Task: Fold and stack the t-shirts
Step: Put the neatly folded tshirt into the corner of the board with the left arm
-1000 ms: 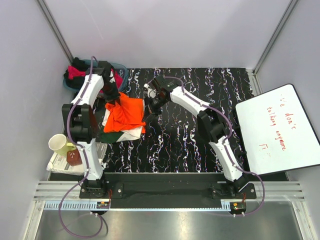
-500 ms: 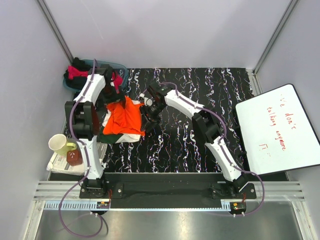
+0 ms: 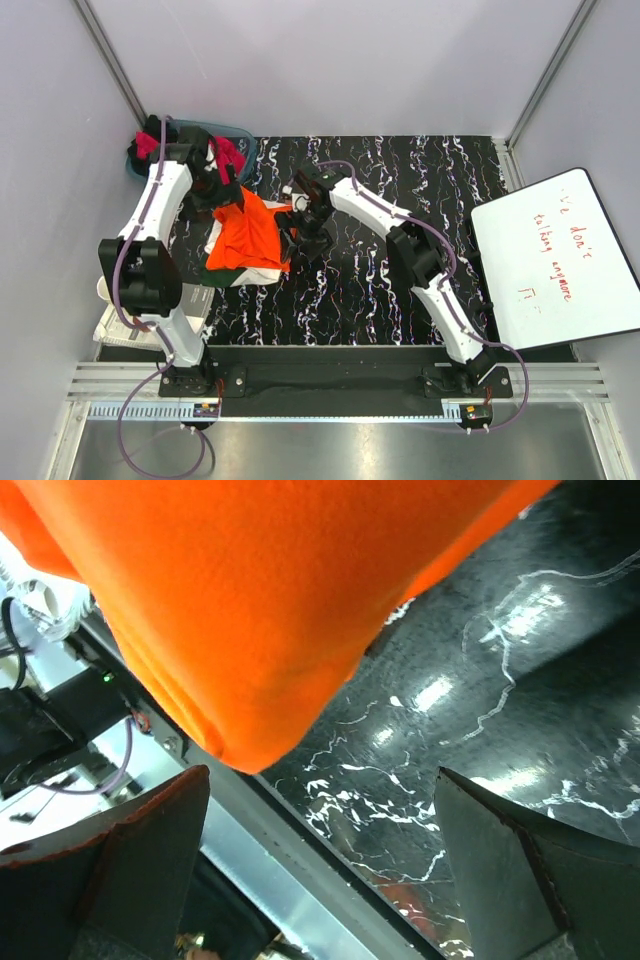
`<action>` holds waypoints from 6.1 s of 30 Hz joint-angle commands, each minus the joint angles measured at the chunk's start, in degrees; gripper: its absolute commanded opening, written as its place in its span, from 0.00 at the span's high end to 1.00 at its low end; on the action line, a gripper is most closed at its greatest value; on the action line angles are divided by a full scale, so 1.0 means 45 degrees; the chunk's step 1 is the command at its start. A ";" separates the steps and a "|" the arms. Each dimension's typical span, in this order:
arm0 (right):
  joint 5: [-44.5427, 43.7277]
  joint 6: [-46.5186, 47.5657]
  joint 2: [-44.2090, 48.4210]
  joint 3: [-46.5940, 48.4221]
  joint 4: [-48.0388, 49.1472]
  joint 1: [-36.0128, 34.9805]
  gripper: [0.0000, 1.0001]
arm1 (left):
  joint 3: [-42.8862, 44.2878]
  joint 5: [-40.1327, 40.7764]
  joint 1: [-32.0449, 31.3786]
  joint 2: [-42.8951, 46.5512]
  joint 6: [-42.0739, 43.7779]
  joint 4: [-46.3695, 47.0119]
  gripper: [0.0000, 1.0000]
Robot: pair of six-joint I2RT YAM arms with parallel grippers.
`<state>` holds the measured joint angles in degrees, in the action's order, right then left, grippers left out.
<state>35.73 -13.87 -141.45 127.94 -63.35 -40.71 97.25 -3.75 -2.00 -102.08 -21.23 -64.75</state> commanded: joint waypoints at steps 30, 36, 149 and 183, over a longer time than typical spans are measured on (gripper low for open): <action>-0.0849 -0.0160 0.1863 0.0104 0.0094 0.2328 0.00 | -0.0696 -0.0905 0.0073 -0.0011 0.0246 0.0426 0.99; -0.0771 -0.0102 0.1804 0.0007 0.0114 0.2328 0.00 | -0.0167 -0.0925 0.0209 0.0107 0.0226 -0.0707 0.96; -0.3681 -0.0571 0.2429 -0.1907 0.0680 0.5413 0.00 | 0.2509 -0.0319 -0.4984 -0.3856 0.2687 0.0561 0.01; -0.3330 -0.0512 0.2585 -0.2884 0.0875 0.5648 0.00 | 0.3233 0.0052 -0.7056 -0.6084 0.2258 -0.0045 1.00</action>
<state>20.49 -16.32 -134.39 115.24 -59.81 -15.53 111.94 -5.30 -34.61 -127.09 -10.44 -64.64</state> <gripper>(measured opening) 0.994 0.005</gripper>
